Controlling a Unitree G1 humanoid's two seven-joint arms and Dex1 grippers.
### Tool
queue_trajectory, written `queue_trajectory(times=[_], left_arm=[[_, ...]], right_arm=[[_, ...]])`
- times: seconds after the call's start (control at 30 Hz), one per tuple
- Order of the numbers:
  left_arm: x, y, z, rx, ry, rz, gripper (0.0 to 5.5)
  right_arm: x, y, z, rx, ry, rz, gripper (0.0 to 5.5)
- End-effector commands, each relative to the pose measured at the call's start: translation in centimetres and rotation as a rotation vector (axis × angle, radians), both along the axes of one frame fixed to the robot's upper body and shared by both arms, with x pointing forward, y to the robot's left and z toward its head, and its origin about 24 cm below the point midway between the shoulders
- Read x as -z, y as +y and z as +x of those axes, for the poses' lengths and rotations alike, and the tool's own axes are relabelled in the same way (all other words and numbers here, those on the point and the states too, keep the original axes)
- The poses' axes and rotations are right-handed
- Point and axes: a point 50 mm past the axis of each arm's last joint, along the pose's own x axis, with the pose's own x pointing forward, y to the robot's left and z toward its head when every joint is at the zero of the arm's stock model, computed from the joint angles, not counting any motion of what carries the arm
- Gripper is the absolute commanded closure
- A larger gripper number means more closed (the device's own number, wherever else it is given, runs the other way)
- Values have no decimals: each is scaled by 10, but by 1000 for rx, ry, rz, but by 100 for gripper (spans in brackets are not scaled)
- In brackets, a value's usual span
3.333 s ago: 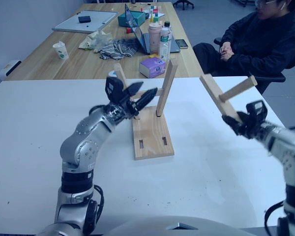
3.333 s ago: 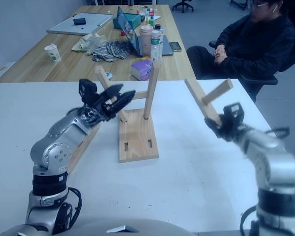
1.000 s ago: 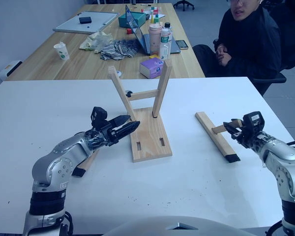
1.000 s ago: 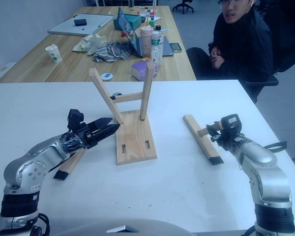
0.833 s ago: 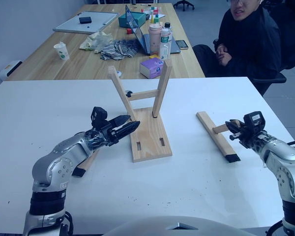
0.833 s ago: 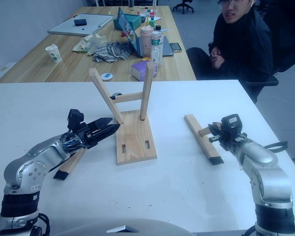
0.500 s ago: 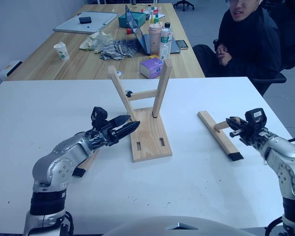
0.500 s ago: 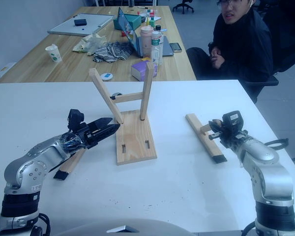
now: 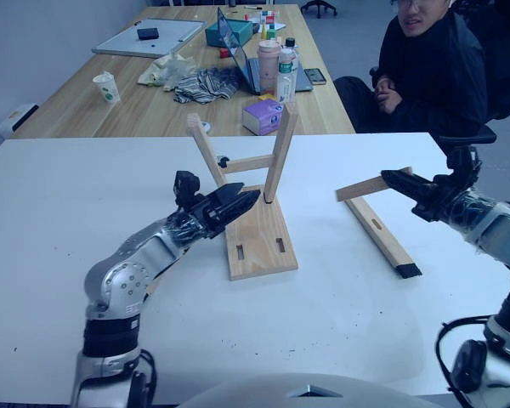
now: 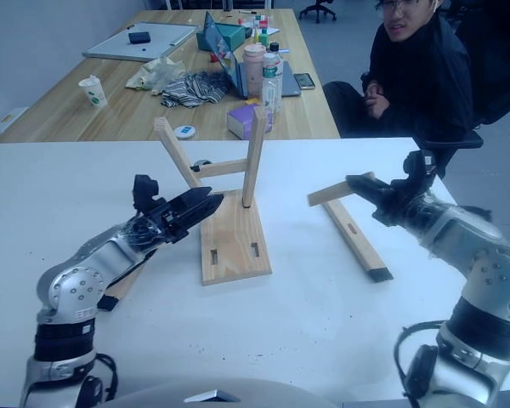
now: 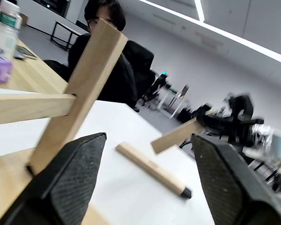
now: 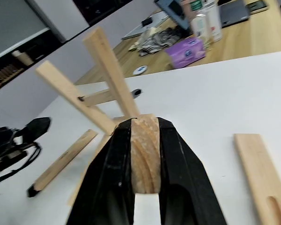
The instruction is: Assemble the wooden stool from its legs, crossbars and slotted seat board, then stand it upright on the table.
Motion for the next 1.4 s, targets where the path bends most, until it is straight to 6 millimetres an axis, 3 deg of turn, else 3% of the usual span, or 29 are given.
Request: queue_trajectory(times=[0.03, 0.17, 0.3, 0.37, 0.63, 0.8, 0.87, 1.0, 1.1, 1.2, 1.4], left_arm=[[9, -14, 3, 83, 39, 35, 220], [-8, -15, 5, 155, 36, -101, 220], [-14, -21, -2, 147, 106, -322, 220], [-11, -26, -7, 148, 127, -303, 220], [-18, -26, 4, 161, 134, -270, 220], [-12, -29, 4, 177, 151, -221, 220], [-11, -25, 4, 209, 112, -133, 220], [-5, -9, -8, 413, -88, 294, 220], [-1, 0, -5, 559, -203, 517, 220], [-2, -3, 3, 652, -268, 599, 220], [1, -5, 20, 683, -320, 680, 220]], right_arm=[[-17, 20, -4, -196, -23, 58, 510], [-32, 25, 14, -161, -50, 170, 510], [-25, 38, 22, -12, -19, 371, 510], [-20, 46, 15, -26, 5, 367, 510], [-27, 48, 6, -7, 22, 393, 510], [-27, 51, -1, -55, 31, 367, 510], [-29, 48, -1, -88, 13, 303, 510], [-45, 34, 10, -189, -50, 116, 510], [-53, 37, 13, -322, -101, -60, 510], [-55, 46, 15, -469, -144, -183, 510], [-56, 55, 19, -630, -183, -271, 510]])
